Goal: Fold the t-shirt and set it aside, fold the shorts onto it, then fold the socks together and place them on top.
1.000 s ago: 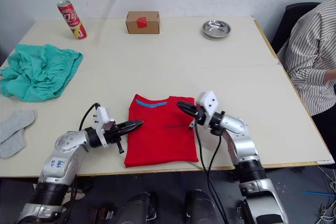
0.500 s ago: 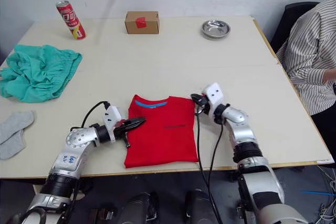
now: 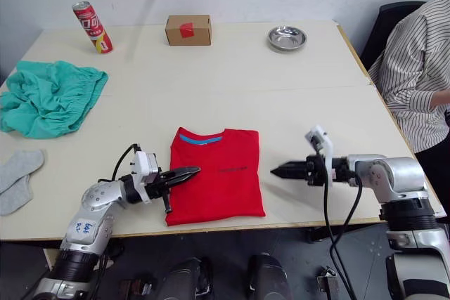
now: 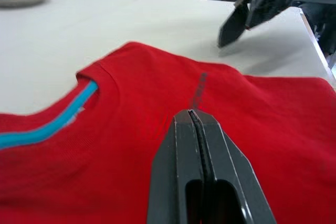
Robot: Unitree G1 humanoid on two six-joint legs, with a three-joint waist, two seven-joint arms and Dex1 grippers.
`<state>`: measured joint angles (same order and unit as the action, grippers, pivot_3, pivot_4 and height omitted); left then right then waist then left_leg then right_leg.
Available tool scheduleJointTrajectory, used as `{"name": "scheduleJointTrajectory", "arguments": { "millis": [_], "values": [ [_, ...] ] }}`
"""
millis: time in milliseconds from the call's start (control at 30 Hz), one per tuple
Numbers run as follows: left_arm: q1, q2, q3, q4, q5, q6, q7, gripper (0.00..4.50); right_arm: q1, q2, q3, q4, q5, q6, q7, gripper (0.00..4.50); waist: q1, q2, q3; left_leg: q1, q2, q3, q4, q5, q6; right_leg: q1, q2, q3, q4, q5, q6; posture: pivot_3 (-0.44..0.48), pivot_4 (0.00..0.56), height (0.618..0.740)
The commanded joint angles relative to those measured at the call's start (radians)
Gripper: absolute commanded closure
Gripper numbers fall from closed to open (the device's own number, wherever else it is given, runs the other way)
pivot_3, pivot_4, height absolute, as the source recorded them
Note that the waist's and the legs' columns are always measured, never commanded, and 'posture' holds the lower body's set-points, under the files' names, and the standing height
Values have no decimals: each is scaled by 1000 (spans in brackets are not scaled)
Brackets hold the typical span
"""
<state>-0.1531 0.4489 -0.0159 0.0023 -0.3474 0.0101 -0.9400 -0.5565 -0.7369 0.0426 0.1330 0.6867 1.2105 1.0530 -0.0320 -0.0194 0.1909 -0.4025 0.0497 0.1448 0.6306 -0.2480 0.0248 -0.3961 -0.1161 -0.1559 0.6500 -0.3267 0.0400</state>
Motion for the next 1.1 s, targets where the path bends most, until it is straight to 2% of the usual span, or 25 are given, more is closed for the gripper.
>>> {"name": "scheduleJointTrajectory", "arguments": {
  "millis": [33,233,267,333,433,633,667,733,833,933,1100],
  "values": [
    [8,-2,-10,-37,11,-23,3,4500,-47,73,53,-25,11,114,-67,545,-1,0,0,0,0,0,0,0,0,0,0,0,0,0,0,0,150,740],
    [23,0,-24,-30,44,-39,16,4500,-104,220,73,-11,12,202,-152,545,1,0,0,-1,1,0,0,-1,-1,0,1,-1,-1,0,0,0,150,740],
    [23,1,-23,-24,46,-42,16,4500,-112,246,65,-3,12,213,-168,717,1,0,0,-1,1,0,-1,-1,0,0,1,-1,-2,0,0,0,150,740],
    [22,5,-19,-11,51,-47,14,4500,-115,276,64,6,2,215,-191,1095,1,0,0,-1,1,0,-1,-1,0,0,1,-1,-2,0,0,0,150,740],
    [21,14,-16,6,62,-61,10,4500,-106,283,78,12,-22,197,-214,2095,4,0,0,-1,1,0,-1,-1,0,0,1,-1,-2,0,0,0,150,740],
    [19,8,-11,4,51,-64,11,4500,-72,318,26,-1,-26,194,-281,4243,2,-3,-2,-1,1,0,-1,-1,0,0,1,-1,-3,0,0,0,150,740],
    [19,9,-9,-13,32,-47,1,4500,-65,316,14,-15,-23,201,-287,4488,1,-5,-3,-1,1,0,-1,-2,0,0,1,-1,-3,0,0,0,150,740],
    [25,18,-4,-62,-25,8,-26,4500,-57,302,-13,-41,-13,222,-295,4488,4,-5,-3,-1,1,0,0,-2,0,1,1,-1,-3,1,0,0,150,740],
    [32,37,14,-141,-97,92,-37,3914,-62,261,-74,-65,7,257,-298,4500,8,-4,-3,-2,1,-1,0,-2,0,1,1,0,-4,1,0,0,150,740],
    [46,68,57,-262,-200,198,-26,2998,-79,177,-151,-46,21,277,-289,4500,16,-2,-1,-4,0,-1,0,-3,2,0,0,-1,-6,2,1,0,150,740],
    [83,109,121,-405,-315,322,14,1497,-82,-6,-189,65,-12,193,-227,4500,23,0,0,-5,-1,0,-1,-4,4,0,0,0,-11,3,3,0,150,740]
  ]
}}
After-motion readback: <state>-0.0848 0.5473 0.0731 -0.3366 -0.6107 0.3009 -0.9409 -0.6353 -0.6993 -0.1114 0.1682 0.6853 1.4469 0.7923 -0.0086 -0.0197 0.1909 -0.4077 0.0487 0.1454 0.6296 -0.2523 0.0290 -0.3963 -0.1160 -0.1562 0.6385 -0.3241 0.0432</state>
